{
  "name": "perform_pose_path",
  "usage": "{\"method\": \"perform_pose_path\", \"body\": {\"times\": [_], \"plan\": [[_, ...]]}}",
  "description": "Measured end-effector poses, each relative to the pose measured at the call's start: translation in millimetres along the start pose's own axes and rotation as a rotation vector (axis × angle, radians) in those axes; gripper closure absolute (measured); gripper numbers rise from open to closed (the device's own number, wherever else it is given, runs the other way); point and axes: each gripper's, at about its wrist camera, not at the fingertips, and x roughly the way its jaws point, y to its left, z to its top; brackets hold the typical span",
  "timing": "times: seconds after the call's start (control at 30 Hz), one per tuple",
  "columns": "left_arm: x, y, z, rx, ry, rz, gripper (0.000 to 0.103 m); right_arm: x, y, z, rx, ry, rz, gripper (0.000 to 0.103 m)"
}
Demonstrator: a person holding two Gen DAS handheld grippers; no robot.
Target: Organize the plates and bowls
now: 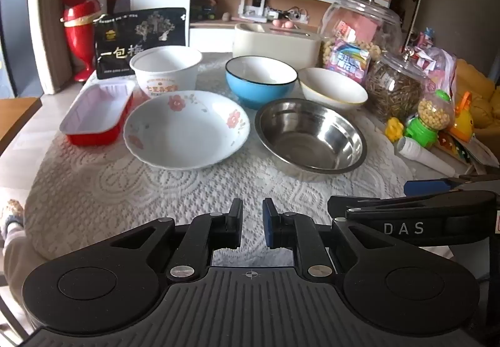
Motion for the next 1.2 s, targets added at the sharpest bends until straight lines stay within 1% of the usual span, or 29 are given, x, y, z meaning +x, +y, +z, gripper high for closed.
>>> {"method": "perform_pose_path", "body": {"times": [0.17, 0.2, 0.33, 1.2], "plan": [[-4.0, -3.3, -6.5, -0.008, -0.002, 0.009, 0.087, -0.3, -1.7, 3.3, 0.003, 0.006, 0.004, 0.0], [1.5, -3.8, -0.7, -0.009, 0.016, 0.003, 0.087, 0.9, 0.5, 2.6, 0.001, 0.008, 0.005, 0.0], [0.8, 0.8, 1.5, -0.019, 0.018, -0.013, 0.087, 0.2, 2.7, 0.9, -0.003, 0.003, -0.005, 0.0], [2.3, 3.8, 0.9, -0.023, 0.024, -0.02, 0.089, 4.4, 4.1, -0.8, -0.006, 0.018, 0.002, 0.0]]}}
